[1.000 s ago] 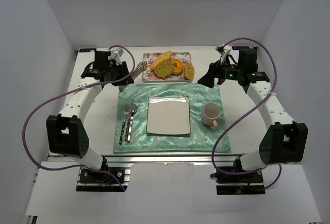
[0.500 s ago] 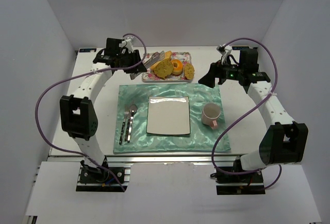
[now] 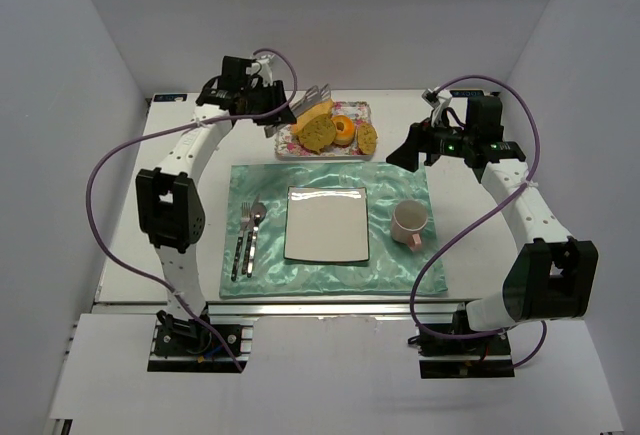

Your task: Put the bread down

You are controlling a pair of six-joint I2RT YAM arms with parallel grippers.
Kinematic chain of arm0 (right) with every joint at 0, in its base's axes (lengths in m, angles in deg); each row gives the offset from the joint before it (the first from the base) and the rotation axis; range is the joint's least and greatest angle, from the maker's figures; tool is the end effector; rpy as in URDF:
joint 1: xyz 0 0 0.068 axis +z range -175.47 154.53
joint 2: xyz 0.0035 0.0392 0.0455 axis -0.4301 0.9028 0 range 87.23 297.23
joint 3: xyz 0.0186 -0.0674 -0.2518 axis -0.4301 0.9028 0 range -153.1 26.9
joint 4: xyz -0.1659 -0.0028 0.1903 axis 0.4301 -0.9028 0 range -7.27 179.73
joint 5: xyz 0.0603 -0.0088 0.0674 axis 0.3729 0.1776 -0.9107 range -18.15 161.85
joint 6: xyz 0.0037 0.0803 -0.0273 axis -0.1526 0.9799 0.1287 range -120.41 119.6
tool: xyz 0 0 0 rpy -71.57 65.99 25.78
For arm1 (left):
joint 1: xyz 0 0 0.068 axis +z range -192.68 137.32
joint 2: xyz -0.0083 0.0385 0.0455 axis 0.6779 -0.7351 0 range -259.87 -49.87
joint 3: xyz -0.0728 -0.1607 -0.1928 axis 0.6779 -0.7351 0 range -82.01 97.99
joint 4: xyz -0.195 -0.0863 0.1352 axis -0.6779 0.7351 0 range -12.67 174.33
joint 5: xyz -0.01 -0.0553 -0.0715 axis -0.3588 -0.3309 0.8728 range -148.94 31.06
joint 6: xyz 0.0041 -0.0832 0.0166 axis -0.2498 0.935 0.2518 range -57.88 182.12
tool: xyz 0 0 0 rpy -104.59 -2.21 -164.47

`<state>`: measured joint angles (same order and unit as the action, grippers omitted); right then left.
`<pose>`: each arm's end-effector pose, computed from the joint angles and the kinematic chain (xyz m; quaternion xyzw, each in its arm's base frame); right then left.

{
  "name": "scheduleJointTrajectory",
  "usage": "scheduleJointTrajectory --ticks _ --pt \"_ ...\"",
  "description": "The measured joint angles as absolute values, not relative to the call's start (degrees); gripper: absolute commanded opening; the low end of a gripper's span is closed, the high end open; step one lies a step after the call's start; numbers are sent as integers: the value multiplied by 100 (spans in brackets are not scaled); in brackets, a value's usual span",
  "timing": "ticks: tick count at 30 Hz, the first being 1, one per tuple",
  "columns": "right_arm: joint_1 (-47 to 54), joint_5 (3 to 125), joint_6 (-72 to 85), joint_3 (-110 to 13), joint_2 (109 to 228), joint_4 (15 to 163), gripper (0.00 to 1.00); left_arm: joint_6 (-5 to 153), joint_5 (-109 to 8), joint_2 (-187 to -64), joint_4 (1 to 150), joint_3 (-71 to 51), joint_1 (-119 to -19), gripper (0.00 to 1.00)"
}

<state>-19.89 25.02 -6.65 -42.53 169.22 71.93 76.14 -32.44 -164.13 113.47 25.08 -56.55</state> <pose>0.3287 0.0868 0.3073 -0.2786 0.7716 0.3421 0.4583 0.4455 -0.1443 0.2769 0.0897 0.8938 -0.2973 0.3236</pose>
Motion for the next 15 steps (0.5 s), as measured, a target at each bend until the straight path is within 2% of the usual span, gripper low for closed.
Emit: scheduleJointTrajectory --ticks 7,15 --pt "-1993 2472 -634 -4253 16922 7195 84 7617 -3965 -17102 11577 3474 -5946 49" --pt "-2041 2472 -632 -4242 16922 7199 84 7457 -4267 -17231 11778 3557 -6361 48"
